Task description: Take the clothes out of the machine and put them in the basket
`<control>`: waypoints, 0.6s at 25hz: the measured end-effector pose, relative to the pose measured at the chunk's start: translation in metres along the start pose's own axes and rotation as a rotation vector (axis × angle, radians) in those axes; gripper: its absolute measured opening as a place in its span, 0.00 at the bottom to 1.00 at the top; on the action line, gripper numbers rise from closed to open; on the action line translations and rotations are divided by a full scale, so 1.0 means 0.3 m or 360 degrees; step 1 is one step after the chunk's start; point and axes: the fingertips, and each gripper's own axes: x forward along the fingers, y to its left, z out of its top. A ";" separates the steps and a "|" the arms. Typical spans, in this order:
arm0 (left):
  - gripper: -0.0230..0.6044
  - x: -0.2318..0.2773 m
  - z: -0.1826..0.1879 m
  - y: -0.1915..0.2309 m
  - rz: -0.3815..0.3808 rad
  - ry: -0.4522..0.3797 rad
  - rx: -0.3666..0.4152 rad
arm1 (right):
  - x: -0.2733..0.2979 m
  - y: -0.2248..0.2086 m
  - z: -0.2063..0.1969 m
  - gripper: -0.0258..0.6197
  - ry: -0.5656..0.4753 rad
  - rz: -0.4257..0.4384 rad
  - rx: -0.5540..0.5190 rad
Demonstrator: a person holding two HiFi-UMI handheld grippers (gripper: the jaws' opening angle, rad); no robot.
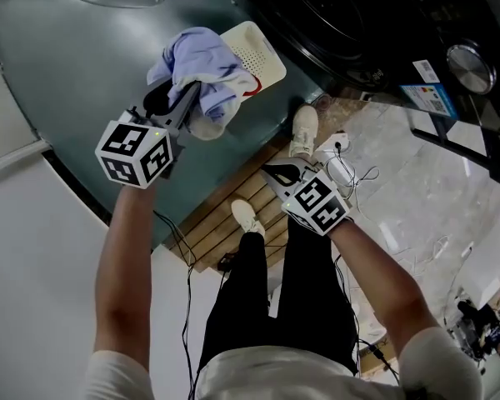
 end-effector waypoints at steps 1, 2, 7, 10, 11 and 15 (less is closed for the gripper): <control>0.24 0.016 -0.016 0.005 -0.0003 0.0012 -0.0005 | 0.001 -0.007 0.000 0.04 0.0008 0.0000 -0.0005; 0.24 0.033 -0.030 0.009 -0.0007 0.0022 -0.0007 | 0.002 -0.016 0.001 0.04 0.0015 -0.0001 -0.0009; 0.24 0.121 -0.106 0.044 -0.0011 0.0074 -0.0027 | 0.012 -0.067 0.005 0.04 0.0035 -0.0011 -0.0015; 0.24 0.171 -0.154 0.066 -0.0010 0.0119 -0.0036 | 0.021 -0.086 0.004 0.04 0.0049 -0.0011 0.0003; 0.24 0.189 -0.173 0.075 -0.0009 0.0137 -0.0043 | 0.024 -0.091 0.004 0.04 0.0053 -0.0007 0.0007; 0.24 0.275 -0.259 0.113 -0.0009 0.0228 -0.0058 | 0.045 -0.104 -0.001 0.04 0.0090 0.0025 -0.0002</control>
